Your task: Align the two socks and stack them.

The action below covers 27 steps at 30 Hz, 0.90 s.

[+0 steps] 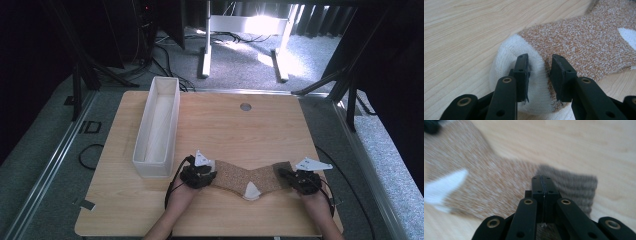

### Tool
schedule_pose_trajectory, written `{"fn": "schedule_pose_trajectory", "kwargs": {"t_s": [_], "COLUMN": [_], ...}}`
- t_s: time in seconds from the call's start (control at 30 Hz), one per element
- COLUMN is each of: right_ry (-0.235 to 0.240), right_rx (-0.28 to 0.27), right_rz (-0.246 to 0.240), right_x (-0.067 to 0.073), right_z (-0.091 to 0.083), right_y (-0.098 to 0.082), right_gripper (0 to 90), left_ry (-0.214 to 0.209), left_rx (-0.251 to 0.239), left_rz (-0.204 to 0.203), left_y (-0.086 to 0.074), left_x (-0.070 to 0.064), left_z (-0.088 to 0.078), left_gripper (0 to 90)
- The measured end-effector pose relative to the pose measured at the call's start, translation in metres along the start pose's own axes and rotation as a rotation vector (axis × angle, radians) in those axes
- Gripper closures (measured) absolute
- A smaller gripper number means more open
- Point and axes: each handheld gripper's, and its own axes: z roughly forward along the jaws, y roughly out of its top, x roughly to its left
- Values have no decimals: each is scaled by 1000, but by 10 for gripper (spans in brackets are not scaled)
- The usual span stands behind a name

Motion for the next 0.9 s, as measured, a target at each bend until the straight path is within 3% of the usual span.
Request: {"fn": "schedule_pose_trajectory", "kwargs": {"t_s": [0.1,0.23,0.4,0.47,0.57,0.73,0.8,0.83,0.9], "right_ry": [18,32,-23,-30,-46,-38,-39,-38,-38], "right_rx": [-6,-17,-67,-58,-10,-20,-19,-17,-16], "right_rz": [22,39,26,37,17,24,17,16,14], "right_x": [-5,-5,-10,-15,-16,-17,-16,-16,-16], "right_z": [8,2,-14,-16,-9,-6,-6,-6,-6], "right_y": [-6,-3,2,0,-5,-9,-9,-8,-8], "right_gripper": [899,879,866,876,892,893,889,885,883], "left_ry": [-3,5,20,25,39,73,87,72,57], "left_rx": [-4,-9,-20,-16,2,34,55,55,54], "left_rz": [-7,-11,-38,-49,-52,-48,-74,-114,-152], "left_y": [-1,1,1,0,-1,-4,-4,-6,-8], "left_x": [1,0,5,8,9,11,14,17,22], "left_z": [0,-5,-13,-14,-12,-6,-2,0,2], "left_gripper": [676,636,579,574,545,488,393,369,316]}}
